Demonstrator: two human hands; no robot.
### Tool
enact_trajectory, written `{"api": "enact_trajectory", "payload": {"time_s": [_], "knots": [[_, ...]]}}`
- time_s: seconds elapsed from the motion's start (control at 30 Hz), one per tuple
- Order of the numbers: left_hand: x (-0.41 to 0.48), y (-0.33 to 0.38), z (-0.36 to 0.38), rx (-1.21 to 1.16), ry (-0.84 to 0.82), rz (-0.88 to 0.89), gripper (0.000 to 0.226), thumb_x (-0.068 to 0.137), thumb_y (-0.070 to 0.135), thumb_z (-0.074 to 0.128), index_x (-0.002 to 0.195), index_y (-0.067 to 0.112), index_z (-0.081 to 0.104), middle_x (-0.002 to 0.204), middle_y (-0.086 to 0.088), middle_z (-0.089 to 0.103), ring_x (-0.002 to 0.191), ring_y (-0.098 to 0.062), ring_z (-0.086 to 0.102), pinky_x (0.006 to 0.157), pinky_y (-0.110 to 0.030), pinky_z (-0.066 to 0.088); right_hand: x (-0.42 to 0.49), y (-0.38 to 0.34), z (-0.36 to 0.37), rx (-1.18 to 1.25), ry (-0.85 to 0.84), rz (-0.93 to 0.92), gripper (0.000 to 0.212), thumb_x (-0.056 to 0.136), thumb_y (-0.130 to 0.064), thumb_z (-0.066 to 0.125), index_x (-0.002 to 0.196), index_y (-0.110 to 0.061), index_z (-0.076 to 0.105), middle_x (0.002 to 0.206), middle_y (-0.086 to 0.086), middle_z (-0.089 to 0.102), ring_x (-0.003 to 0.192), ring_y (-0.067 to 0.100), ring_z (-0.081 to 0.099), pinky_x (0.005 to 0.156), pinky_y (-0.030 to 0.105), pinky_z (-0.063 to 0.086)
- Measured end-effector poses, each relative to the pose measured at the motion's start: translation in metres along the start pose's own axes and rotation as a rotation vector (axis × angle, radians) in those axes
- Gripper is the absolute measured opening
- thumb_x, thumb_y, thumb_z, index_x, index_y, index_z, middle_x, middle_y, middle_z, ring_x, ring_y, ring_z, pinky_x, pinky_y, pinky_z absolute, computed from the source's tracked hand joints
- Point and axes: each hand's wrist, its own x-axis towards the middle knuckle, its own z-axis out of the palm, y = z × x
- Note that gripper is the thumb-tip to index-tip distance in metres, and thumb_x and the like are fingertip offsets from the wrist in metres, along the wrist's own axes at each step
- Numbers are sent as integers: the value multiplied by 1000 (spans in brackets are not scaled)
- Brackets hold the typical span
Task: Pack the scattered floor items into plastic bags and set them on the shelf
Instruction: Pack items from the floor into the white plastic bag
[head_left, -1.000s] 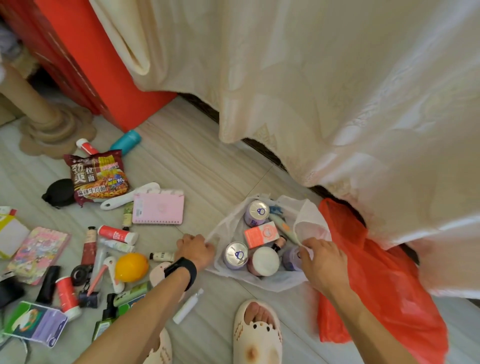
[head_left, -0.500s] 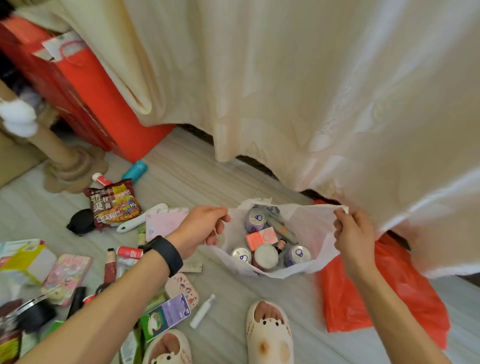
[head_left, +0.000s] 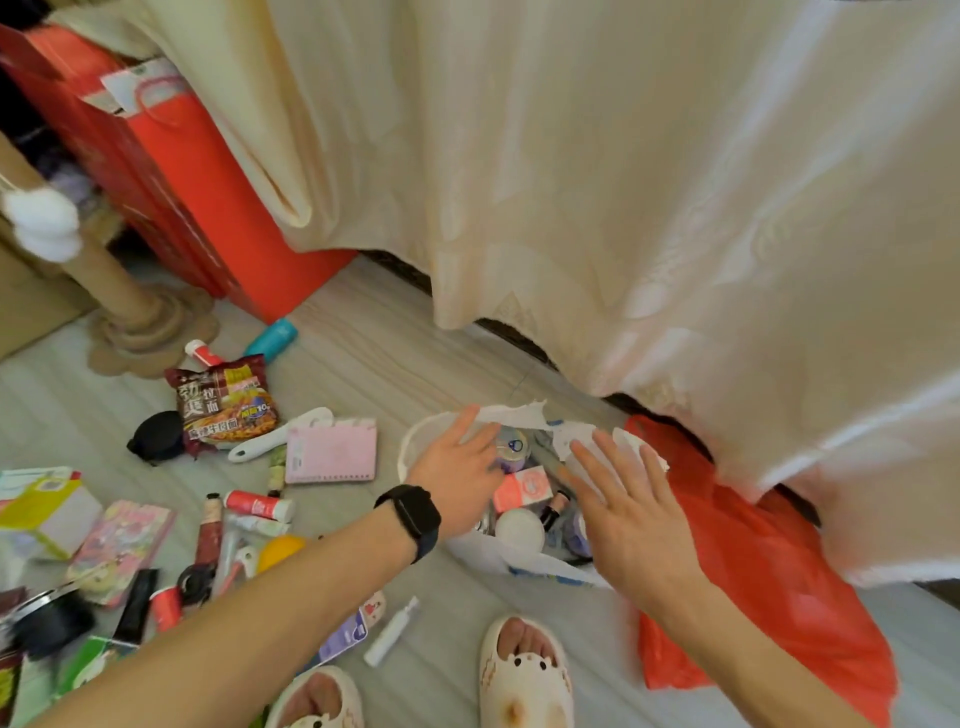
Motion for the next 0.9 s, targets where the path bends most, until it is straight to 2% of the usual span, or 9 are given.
{"api": "enact_trajectory", "payload": {"time_s": [0.07, 0.17, 0.23, 0.3, 0.43, 0.5, 0.57, 0.8, 0.9], "knots": [[8, -1, 9, 98, -220, -93, 61, 97, 51, 41, 151, 23, 32, 161, -17, 17, 150, -34, -4, 110, -64, -19, 2, 20, 24, -68, -266, 32, 80, 73, -38, 68, 145, -10, 45, 158, 8, 30, 151, 28, 2, 117, 61, 7], [6, -6, 43, 92, -287, -169, 106, 80, 82, 42, 154, 30, -13, 158, -22, -23, 145, -40, -23, 108, -68, -18, -3, 59, 43, -144, -588, 170, 134, 58, -81, 59, 154, -12, -2, 162, 10, -13, 149, 27, -17, 114, 67, -5], [2, -8, 65, -58, -247, -166, 119, 69, 89, 43, 150, 35, -24, 158, -18, -25, 146, -38, -22, 107, -66, -23, -4, 74, 47, -149, -739, 229, 137, 61, -84, 54, 148, -14, -26, 154, 6, -35, 146, 25, -27, 113, 65, -10], [-3, -5, 74, -230, -190, -138, 120, 66, 86, 52, 150, 41, -21, 161, -14, -18, 148, -36, -17, 109, -64, -21, -2, 76, 43, -131, -797, 286, 137, 65, -79, 58, 146, -12, -31, 152, 5, -42, 143, 24, -32, 114, 63, -10], [-22, -1, 63, -456, 3, -123, 88, 84, 59, 56, 152, 45, 3, 164, 0, 8, 151, -23, 3, 118, -55, -7, 14, 47, 22, -8, -609, 201, 125, 69, -71, 59, 152, -12, -14, 155, 7, -37, 143, 26, -33, 111, 62, -15], [-41, -4, 54, -567, 200, -138, 65, 90, 43, 50, 150, 42, 25, 153, 5, 38, 143, -19, 30, 119, -46, 13, 24, 18, 9, 75, -409, 55, 103, 70, -60, 62, 155, -18, 22, 163, 6, -11, 150, 24, -12, 115, 66, 6], [-67, -5, 53, -651, 396, -207, 53, 88, 35, 48, 141, 36, 45, 135, 4, 57, 125, -19, 50, 109, -41, 36, 37, -22, -11, 203, -284, -46, 83, 75, -56, 59, 148, -24, 37, 164, 4, 9, 151, 23, 6, 113, 62, 24], [-197, -8, 114, -946, 322, -1032, 58, 92, 35, 52, 147, 29, 35, 151, 0, 40, 136, -22, 39, 110, -36, 33, 89, -152, -68, 431, -272, -394, 65, 93, -52, 45, 152, -34, 25, 163, -7, 7, 150, 13, 10, 118, 33, 12], [-262, 17, 166, -1003, 197, -1309, 57, 91, 39, 50, 145, 29, 35, 153, -1, 35, 136, -25, 39, 109, -36, 36, 101, -200, -59, 387, -345, -586, 68, 90, -50, 47, 153, -32, 25, 163, -5, 10, 150, 17, 17, 119, 34, 14]]}}
